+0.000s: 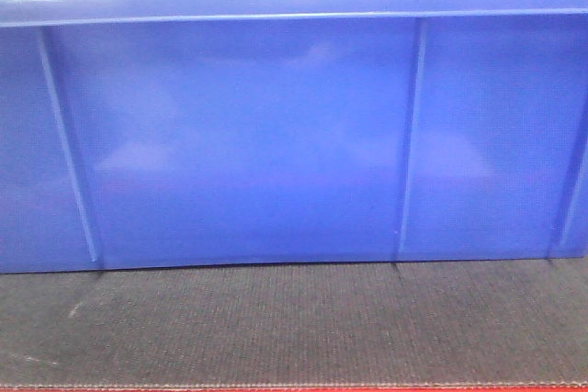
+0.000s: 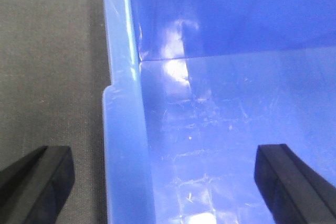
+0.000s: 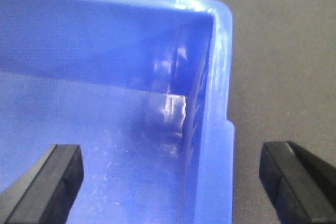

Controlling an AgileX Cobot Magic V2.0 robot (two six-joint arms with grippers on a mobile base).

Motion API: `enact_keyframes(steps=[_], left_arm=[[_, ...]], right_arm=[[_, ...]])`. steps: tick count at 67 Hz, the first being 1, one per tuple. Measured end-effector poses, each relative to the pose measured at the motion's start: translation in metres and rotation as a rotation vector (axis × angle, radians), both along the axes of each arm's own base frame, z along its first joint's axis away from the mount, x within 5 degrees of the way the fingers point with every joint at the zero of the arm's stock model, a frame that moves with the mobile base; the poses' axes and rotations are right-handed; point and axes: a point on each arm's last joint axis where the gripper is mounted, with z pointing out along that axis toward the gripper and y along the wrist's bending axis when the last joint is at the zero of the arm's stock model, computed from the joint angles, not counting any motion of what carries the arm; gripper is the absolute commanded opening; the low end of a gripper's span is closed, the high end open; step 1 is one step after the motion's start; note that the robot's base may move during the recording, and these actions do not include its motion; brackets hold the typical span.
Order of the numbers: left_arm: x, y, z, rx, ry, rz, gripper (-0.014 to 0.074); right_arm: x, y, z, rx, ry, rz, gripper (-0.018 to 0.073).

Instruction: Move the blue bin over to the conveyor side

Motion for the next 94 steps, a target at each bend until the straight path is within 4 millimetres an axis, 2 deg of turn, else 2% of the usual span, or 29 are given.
enact_keyframes(steps=[5, 14, 18, 22, 26, 29, 37, 43, 57, 68, 81, 94], left_arm=[[-0.013, 0.000, 0.015, -0.002, -0.038, -0.001, 0.0599], [-0.046, 0.002, 0.049, -0.004, -0.143, -0.003, 0.0595], [-0.064, 0.003, 0.062, -0.005, -0.199, -0.002, 0.0570], [-0.084, 0.004, 0.072, -0.003, -0.258, 0.000, 0.0517], [-0.101, 0.005, 0.074, -0.003, -0.292, 0.002, 0.0421], [-0.115, 0.006, 0.074, -0.002, -0.322, 0.003, 0.0343], [-0.147, 0.007, 0.060, -0.004, -0.357, 0.006, 0.0094], [-0.169, 0.008, 0.041, -0.005, -0.370, 0.008, -0.0039], [-0.213, 0.010, -0.016, -0.006, -0.389, 0.014, -0.0006], [-0.248, 0.012, -0.049, -0.008, -0.471, 0.017, -0.0006], [-0.285, 0.014, -0.060, -0.016, -0.663, 0.022, -0.0006], [-0.309, 0.016, -0.057, 0.004, -0.830, 0.026, -0.0006]], right_arm=[[-0.010, -0.004, 0.013, 0.014, -0.037, 0.000, 0.0474], [-0.042, -0.016, 0.047, 0.045, -0.126, -0.001, 0.0256], [-0.056, -0.021, 0.056, 0.051, -0.151, -0.002, 0.0149], [-0.073, -0.028, 0.062, 0.047, -0.182, -0.005, 0.0069], [-0.090, -0.036, 0.063, 0.036, -0.202, -0.009, -0.0003], [-0.101, -0.041, 0.057, 0.017, -0.198, -0.012, -0.0041], [-0.130, -0.053, 0.034, -0.012, -0.194, -0.012, -0.0067], [-0.152, -0.061, 0.014, -0.015, -0.212, -0.004, -0.0067], [-0.202, -0.078, -0.035, 0.008, -0.288, 0.015, -0.0067], [-0.243, -0.092, -0.068, 0.044, -0.392, 0.021, -0.0067], [-0.281, -0.105, -0.078, 0.115, -0.596, 0.023, -0.0067], [-0.300, -0.111, -0.077, 0.157, -0.720, 0.023, -0.0067]])
